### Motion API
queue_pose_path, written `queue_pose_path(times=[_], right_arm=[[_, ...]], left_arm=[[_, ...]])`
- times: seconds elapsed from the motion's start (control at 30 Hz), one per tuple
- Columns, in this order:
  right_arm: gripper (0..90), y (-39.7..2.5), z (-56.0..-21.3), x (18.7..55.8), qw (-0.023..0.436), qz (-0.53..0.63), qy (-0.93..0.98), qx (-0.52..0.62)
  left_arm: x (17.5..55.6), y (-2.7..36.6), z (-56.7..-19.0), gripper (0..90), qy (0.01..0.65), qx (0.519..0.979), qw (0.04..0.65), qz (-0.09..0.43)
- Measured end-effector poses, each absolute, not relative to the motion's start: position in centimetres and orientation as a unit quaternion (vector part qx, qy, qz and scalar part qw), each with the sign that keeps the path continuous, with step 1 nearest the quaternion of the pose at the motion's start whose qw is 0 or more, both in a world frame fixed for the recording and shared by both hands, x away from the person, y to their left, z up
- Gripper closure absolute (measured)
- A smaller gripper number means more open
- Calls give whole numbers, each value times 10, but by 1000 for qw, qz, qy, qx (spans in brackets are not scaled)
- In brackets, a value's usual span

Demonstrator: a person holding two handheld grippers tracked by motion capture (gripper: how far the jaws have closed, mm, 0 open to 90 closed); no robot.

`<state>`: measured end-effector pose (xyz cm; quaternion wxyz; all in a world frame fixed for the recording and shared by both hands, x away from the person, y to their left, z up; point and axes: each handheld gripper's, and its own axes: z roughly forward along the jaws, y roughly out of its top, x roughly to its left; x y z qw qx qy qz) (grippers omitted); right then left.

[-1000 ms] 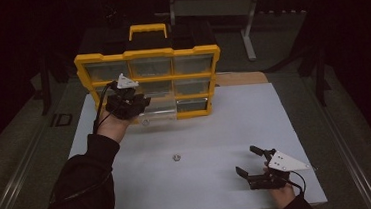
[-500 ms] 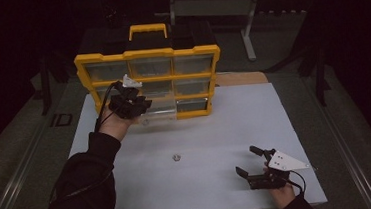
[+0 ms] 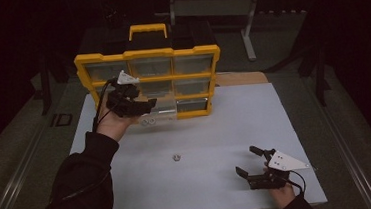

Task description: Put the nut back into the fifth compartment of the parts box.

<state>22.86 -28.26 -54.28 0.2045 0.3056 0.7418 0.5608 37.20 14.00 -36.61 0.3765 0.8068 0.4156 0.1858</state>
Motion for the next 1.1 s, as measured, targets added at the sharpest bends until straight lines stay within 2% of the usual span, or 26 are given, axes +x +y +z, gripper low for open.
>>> queue_pose_path(times=[0.13, 0.4, 1.1], right_arm=[[99, -283, -543, 229, 204, 561, 741, 306], [99, -283, -542, 228, 206, 561, 741, 305], [99, -283, -541, 228, 209, 562, 740, 305]], left_arm=[[366, 142, -363, 138, 413, 805, 385, 181], [347, 147, -362, 7, 391, 809, 406, 167], [294, 148, -391, 0, 353, 816, 436, 143]])
